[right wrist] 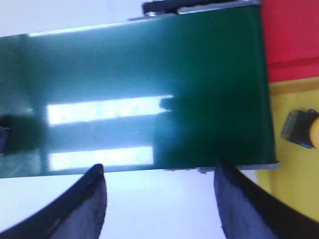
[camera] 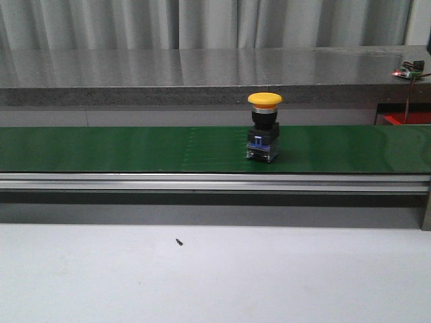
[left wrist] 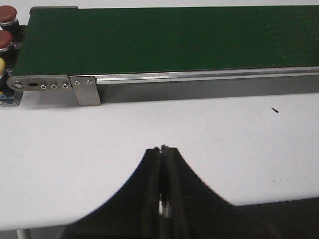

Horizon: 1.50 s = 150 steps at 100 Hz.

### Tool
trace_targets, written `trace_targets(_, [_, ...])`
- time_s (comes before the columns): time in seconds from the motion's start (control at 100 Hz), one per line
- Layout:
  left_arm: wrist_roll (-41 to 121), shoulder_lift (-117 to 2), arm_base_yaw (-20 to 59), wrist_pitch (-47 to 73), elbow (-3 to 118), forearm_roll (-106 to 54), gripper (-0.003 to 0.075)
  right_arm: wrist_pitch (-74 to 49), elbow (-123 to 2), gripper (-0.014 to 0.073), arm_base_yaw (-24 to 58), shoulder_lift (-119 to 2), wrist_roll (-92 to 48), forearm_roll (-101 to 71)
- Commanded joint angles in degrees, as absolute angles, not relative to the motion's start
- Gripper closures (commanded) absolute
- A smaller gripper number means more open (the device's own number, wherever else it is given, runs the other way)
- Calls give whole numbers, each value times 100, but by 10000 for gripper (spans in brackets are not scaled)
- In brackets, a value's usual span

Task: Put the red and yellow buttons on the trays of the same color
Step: 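Lower the right gripper onto the second yellow button and grasp it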

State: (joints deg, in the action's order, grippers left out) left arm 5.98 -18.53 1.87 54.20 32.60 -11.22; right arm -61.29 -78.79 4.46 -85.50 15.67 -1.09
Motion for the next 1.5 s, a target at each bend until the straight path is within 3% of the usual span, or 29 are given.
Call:
trace_targets(0.0, [599,-1915,222,5074,3406,-1198,740,-6056,-8294,118,722,-8441,1808,-125])
trace_targets(0.73, [599,-1915,222,5074,3406,-1198,740,-6659,-9895,118,2246,-9898,3319,-317])
trace_targets(1.49, [599,-1915,222,5074,3406,-1198,740,-7167,-9895,118,1998,-10559,3865,304])
